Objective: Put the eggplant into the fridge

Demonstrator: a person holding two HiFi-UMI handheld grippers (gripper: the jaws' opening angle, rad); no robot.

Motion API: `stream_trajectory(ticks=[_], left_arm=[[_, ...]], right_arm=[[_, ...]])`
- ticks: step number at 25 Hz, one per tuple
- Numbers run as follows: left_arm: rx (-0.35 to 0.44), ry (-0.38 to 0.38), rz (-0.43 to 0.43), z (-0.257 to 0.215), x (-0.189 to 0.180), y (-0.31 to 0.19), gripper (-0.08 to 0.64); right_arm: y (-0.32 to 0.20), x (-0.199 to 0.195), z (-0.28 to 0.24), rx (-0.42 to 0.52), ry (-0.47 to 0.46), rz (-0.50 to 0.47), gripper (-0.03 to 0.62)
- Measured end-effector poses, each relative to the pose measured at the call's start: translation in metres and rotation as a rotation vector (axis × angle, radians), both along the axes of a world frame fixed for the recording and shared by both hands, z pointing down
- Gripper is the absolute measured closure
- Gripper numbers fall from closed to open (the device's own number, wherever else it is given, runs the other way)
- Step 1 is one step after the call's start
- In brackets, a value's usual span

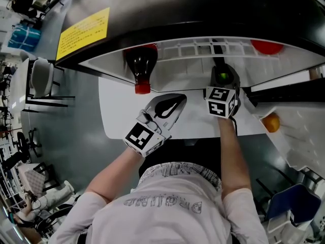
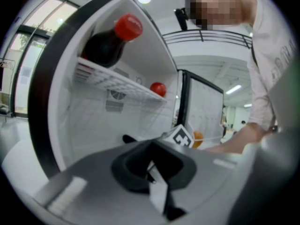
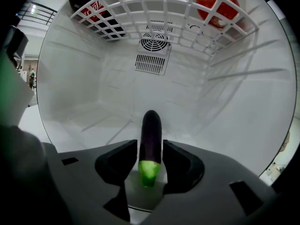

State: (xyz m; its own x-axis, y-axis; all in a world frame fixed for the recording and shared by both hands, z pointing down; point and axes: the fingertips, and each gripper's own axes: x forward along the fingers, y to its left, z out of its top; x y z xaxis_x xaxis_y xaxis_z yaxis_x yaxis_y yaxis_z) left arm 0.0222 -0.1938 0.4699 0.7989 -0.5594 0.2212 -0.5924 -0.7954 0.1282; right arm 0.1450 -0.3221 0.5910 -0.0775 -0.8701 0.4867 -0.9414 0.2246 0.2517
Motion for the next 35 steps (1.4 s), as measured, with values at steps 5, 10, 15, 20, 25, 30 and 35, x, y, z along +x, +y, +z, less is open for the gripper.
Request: stream_trajectory(ticks=[5,10,15,20,25,30,35], left_arm=[[-0.001,0.002,-0.003,-0.001,-0.001,-0.002,0.552],[-0.01,0.006,-0.007,-0.004,0.0,-0.001,0.552],[-0.008,0.005,-0.001,-0.008,-0.002,0.002,0.552],[-0.004,0.006,-0.002,-0.015,-0.002,0.004,0.552],[-0.014,0.029,-0.015,-0.023,-0.002,0.008,0.552],[-0.02,0.017,-0.005,-0.026,-0.004,0.016,0.552],[-0.021,0.012,-0.003,-0.029,-0.004,0.02,0.552]], right_arm=[[0.001,-0.002,0.0,-0.005,-0.014,-0.006,0.407],[0.003,-0.002,-0.004,-0.003,-0.023,-0.01,0.397],[0.008,-0.005,-0.011,-0.002,-0.033,-0.016,0.397],[0.014,-0.006,-0.018,-0.006,-0.041,-0.025,0.397],[0.02,-0.009,-0.022,-0.011,-0.045,-0.036,0.397],[0.028,-0.012,-0.028,-0.016,-0.044,-0.046,0.397],[0.035,-0.015,-0.032,-0.018,-0.051,-0.057,0.397]])
